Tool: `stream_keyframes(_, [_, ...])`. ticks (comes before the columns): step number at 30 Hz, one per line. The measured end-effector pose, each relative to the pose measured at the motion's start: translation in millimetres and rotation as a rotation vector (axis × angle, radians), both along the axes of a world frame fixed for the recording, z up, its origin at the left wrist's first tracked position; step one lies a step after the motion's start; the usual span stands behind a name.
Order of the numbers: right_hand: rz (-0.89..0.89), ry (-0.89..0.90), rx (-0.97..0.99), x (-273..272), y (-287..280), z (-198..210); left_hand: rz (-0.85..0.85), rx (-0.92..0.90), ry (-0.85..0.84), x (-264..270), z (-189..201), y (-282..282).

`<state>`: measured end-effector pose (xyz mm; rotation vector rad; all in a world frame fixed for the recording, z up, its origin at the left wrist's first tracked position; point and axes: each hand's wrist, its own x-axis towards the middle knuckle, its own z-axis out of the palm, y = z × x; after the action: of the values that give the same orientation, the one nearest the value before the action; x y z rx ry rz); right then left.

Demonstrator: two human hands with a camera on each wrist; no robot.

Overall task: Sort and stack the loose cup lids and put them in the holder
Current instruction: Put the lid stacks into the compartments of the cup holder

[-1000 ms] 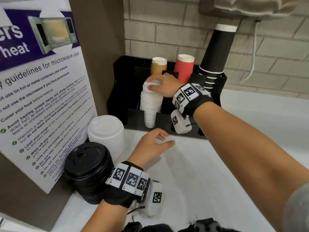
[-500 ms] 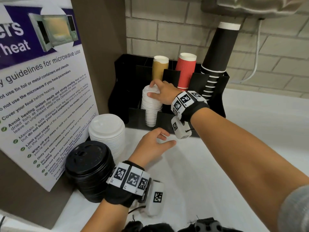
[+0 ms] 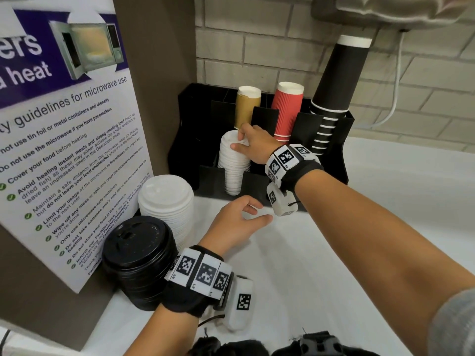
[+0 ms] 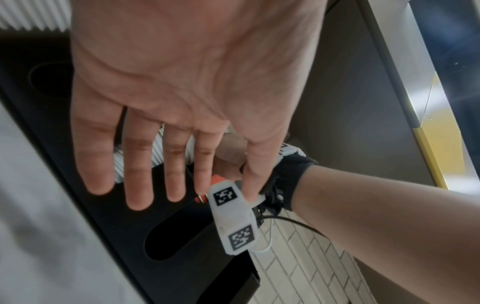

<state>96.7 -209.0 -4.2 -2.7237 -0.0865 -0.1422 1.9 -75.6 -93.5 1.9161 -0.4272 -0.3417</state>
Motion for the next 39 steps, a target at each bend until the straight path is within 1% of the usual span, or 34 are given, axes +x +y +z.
stream_keyframes(2, [0.004,0.002,-0.009,-1.2,-0.2,3.2,-0.009,0.003,0.001,-3.8,7.3,-0.1])
stream_keyframes(4, [0.007,-0.041,0.03,-6.1,-2.0,10.0,-0.041,0.013,-0.028,-8.9,21.5,0.9])
stream_keyframes(7, [0.016,-0.16,0.182,-21.6,-11.4,12.7,-0.166,0.054,-0.136,-18.7,54.3,5.1])
stream_keyframes(9, [0.03,-0.137,0.238,-42.6,-17.1,9.0,-0.241,0.096,-0.217,-26.3,82.1,11.2])
stream_keyframes(10, [0.036,-0.077,0.238,-55.1,-18.3,4.8,-0.26,0.123,-0.254,-29.3,96.0,16.0])
stream_keyframes(12, [0.104,0.097,0.15,-82.1,-14.3,-5.2,-0.258,0.203,-0.338,-33.7,119.0,28.4])
stream_keyframes(13, [0.161,0.199,0.112,-94.8,-8.3,-10.6,-0.241,0.258,-0.376,-34.8,127.6,35.2])
stream_keyframes(15, [0.276,0.388,0.102,-119.0,11.5,-24.4,-0.161,0.381,-0.408,-37.7,136.1,52.9])
stream_keyframes(17, [0.394,0.506,0.116,-138.2,32.8,-38.8,-0.034,0.508,-0.425,-40.2,137.6,71.9])
stream_keyframes(20, [0.46,0.645,0.201,-156.2,62.2,-58.0,0.095,0.727,-0.42,-49.1,134.9,99.3])
stream_keyframes(22, [0.468,0.676,0.165,-161.1,77.7,-67.1,0.129,0.855,-0.386,-57.7,131.9,114.4])
stream_keyframes(24, [0.462,0.655,0.104,-160.8,90.4,-71.4,0.159,0.965,-0.332,-63.4,128.1,124.8])
stream_keyframes(26, [0.438,0.643,0.117,-159.4,100.1,-72.9,0.15,1.046,-0.254,-65.7,124.2,130.8])
stream_keyframes(30, [0.393,0.679,0.228,-156.8,110.9,-76.2,0.09,1.166,-0.111,-67.2,116.1,132.2])
stream_keyframes(32, [0.363,0.704,0.279,-155.9,112.8,-76.9,0.066,1.233,-0.09,-66.7,113.3,132.2])
stream_keyframes(34, [0.347,0.714,0.283,-154.1,111.7,-76.5,0.052,1.277,-0.078,-66.8,112.2,130.8])
stream_keyframes(39, [0.379,0.764,0.265,-150.5,105.2,-74.0,0.0,1.23,-0.109,-68.4,105.7,118.7])
